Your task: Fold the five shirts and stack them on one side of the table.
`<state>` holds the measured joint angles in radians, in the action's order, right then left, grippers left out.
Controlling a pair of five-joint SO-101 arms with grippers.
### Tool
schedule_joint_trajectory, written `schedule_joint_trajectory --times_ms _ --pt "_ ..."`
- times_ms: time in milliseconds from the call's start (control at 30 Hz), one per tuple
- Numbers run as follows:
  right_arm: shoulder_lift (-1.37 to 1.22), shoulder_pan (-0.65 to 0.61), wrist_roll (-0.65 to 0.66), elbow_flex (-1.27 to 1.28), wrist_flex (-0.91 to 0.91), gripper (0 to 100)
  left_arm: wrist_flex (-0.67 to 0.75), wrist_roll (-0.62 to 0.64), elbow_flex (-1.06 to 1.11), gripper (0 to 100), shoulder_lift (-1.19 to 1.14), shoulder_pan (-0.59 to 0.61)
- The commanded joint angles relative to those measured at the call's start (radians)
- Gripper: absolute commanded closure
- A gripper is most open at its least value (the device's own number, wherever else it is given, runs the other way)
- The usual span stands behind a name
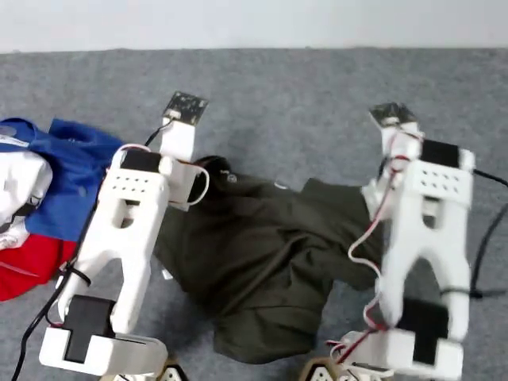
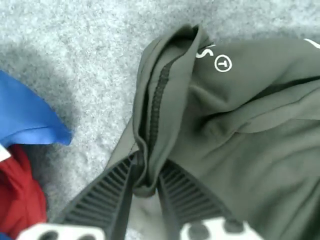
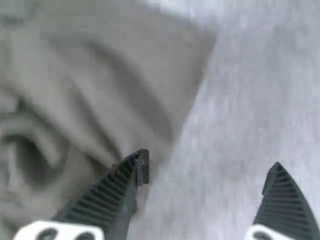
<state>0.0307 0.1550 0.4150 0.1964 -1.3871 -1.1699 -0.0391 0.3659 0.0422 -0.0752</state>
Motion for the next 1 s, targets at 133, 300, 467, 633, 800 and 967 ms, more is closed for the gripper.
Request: schedule_joint_trajectory --times_ms 133,300,467,633,800,967 --pt "-0.433 -0.116 -0.077 -0.275 0.114 63.7 0.006 -0.011 -0.004 99 0.037 -0.008" --pt "-0.693 -0.120 -0.077 -0.512 0.002 63.8 0.006 -0.011 -0.004 99 0.037 -0.008" --pt "-0.874 -0.097 -0.075 -0.664 -0.035 71.6 0.006 -0.011 -0.004 99 0.037 -0.008" --pt "-0.935 -0.090 -0.075 -0.802 -0.110 96.9 0.006 -0.011 -0.002 99 0.037 -0.008" --pt "-0.918 -0.091 -0.074 -0.881 -0.174 99.4 0.005 -0.011 -0.002 99 0.037 -0.008" --pt "-0.846 -0.094 -0.074 -1.013 -0.323 99.0 0.005 -0.011 -0.028 99 0.049 -0.006"
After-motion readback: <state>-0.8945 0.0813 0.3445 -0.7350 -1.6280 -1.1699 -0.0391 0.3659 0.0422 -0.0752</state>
